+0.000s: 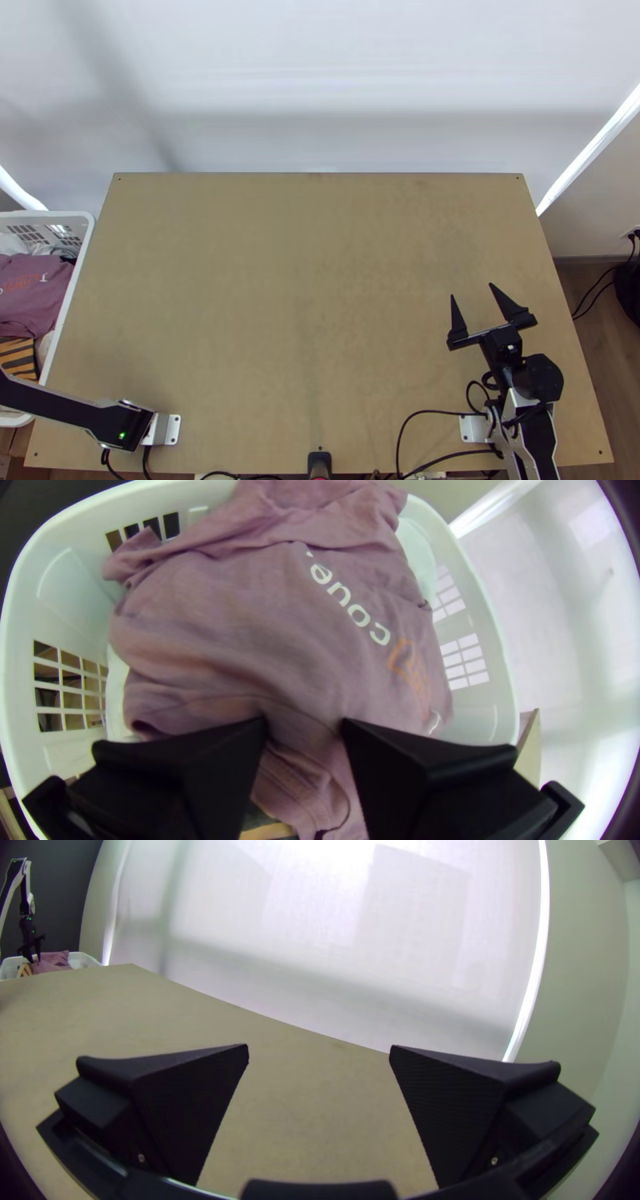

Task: Fold the t-shirt

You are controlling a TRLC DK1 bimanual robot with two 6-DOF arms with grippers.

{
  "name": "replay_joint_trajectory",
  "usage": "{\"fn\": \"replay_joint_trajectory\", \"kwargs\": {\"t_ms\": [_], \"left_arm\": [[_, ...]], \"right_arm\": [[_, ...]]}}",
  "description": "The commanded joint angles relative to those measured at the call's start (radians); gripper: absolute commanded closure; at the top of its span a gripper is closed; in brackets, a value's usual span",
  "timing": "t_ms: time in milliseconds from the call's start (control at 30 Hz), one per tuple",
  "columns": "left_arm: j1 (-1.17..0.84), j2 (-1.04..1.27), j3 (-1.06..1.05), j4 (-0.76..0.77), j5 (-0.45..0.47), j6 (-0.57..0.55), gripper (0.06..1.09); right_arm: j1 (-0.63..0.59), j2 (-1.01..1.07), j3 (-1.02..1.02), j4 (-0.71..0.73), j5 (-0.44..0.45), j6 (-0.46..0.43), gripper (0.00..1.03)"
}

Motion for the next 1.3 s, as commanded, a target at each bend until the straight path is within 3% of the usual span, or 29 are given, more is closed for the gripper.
{"fn": "replay_joint_trajectory", "kwargs": {"t_ms": [0, 233, 633, 933, 1267], "left_arm": [[-0.010, 0.012, -0.004, 0.063, 0.001, 0.009, 1.04], [-0.018, -0.123, -0.012, 0.060, 0.007, -0.010, 1.05], [-0.079, -0.485, -0.019, 0.010, 0.106, -0.054, 1.05], [-0.122, -0.569, -0.095, -0.005, 0.123, -0.053, 1.05], [-0.384, -0.902, -0.292, -0.040, 0.122, -0.048, 1.05]], "right_arm": [[-0.008, -0.007, -0.008, -0.008, 0.006, -0.014, 0.04], [-0.008, -0.007, -0.008, -0.010, 0.006, -0.014, 0.04], [-0.008, -0.007, -0.008, -0.010, 0.006, -0.014, 0.04], [-0.008, -0.007, -0.008, -0.010, 0.006, -0.014, 0.04], [-0.008, -0.007, -0.008, -0.010, 0.006, -0.014, 0.04]]}}
